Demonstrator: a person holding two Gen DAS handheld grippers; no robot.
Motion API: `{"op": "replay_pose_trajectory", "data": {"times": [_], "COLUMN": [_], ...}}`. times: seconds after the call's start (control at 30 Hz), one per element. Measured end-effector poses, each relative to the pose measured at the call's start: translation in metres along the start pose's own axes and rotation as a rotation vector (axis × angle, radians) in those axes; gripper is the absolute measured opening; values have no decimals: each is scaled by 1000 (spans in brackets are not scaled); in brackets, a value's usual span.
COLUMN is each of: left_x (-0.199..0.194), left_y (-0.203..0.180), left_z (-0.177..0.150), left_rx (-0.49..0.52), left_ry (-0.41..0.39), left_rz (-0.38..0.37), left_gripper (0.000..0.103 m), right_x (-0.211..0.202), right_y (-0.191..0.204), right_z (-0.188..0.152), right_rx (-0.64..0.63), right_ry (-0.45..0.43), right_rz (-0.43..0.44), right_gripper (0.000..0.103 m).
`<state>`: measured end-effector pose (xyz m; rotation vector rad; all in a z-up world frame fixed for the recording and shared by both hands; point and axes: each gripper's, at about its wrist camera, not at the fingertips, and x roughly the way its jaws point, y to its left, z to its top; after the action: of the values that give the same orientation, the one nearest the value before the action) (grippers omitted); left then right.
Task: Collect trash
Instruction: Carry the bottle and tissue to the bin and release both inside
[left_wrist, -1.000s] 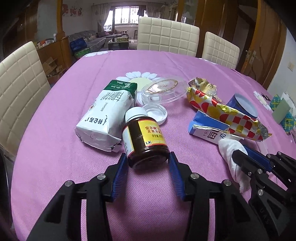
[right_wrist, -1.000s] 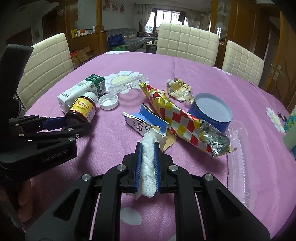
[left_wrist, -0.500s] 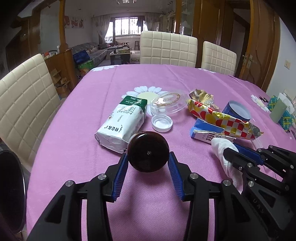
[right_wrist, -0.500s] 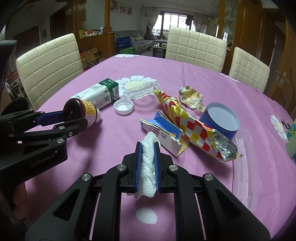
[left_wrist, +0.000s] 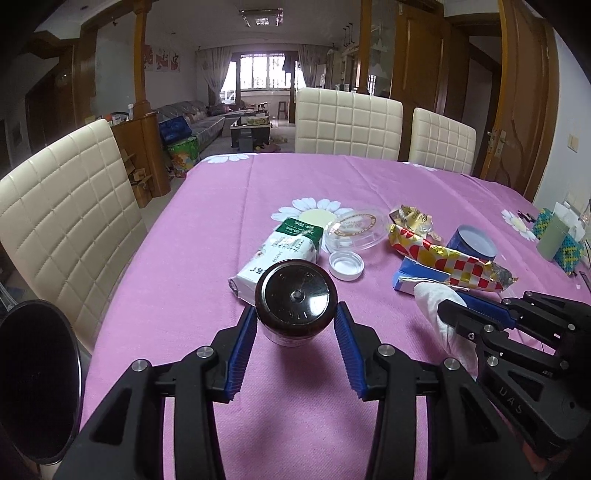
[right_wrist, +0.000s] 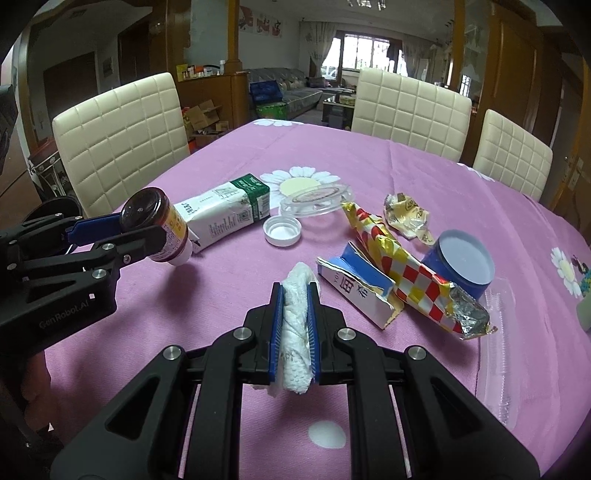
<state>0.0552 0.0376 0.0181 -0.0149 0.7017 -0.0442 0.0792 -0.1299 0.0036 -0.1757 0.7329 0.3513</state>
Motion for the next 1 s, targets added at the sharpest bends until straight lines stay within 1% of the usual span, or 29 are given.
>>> {"op": "replay_pose_trajectory", "data": {"times": [0.23,0.67,1.0], "left_x": [-11,-24,-30], "left_y": [11,43,55], "left_z": [-4,-14,-18], "left_rx": [2,-24,-33], "left_ry": [-18,-40,-63], "left_rz": [24,91,111], "left_gripper": [42,43,43], "right_x": [-3,-1,4], "right_y": [17,53,74], "right_z": [8,19,27], "right_rx": [-46,-116,-157], "right_ry": [-8,-15,-15], "right_rz": [18,51,58], "right_gripper": [14,14,14]}}
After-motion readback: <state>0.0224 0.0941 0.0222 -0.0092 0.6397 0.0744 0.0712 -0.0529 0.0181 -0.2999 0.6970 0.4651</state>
